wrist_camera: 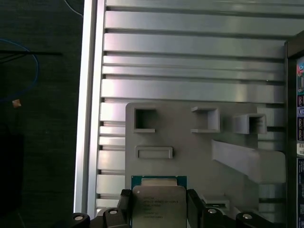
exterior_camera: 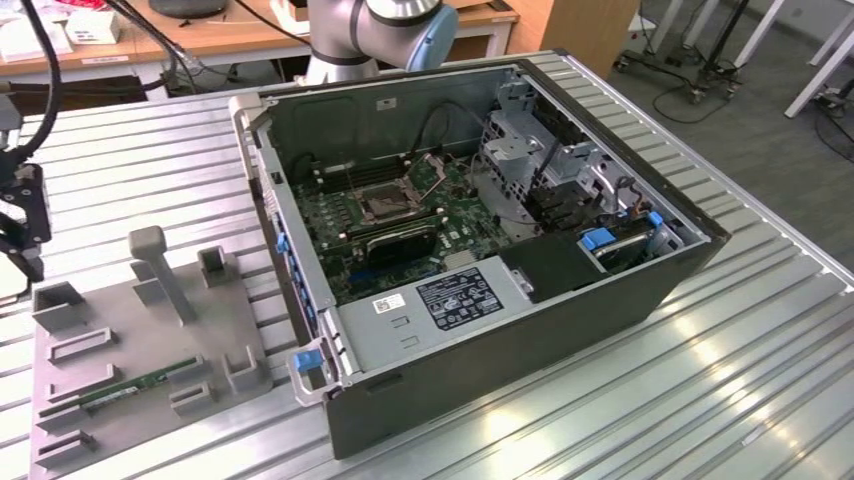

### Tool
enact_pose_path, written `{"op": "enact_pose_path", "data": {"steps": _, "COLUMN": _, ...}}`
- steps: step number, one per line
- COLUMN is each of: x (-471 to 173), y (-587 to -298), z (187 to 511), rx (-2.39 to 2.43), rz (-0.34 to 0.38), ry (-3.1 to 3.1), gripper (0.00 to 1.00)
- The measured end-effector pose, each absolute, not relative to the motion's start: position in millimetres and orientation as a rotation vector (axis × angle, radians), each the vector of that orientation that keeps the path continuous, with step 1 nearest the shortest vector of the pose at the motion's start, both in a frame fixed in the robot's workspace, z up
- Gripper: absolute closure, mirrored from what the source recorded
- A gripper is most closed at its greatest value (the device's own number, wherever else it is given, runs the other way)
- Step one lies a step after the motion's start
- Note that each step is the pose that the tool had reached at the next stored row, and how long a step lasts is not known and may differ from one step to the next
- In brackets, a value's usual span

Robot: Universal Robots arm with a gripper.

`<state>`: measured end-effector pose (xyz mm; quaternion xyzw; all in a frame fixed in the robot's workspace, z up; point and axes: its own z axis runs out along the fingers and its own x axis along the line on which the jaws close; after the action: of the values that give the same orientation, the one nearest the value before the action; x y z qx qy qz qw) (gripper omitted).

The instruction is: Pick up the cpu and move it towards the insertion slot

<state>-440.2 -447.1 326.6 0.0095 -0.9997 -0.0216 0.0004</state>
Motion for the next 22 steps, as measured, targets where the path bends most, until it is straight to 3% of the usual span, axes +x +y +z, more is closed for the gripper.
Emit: {"op": "enact_pose_path", "data": {"steps": 22, "x": -440.2, "y": -447.1, "z": 341.0, "rx": 0.030, "rz": -0.068, "ry": -3.140, "gripper": 0.45}}
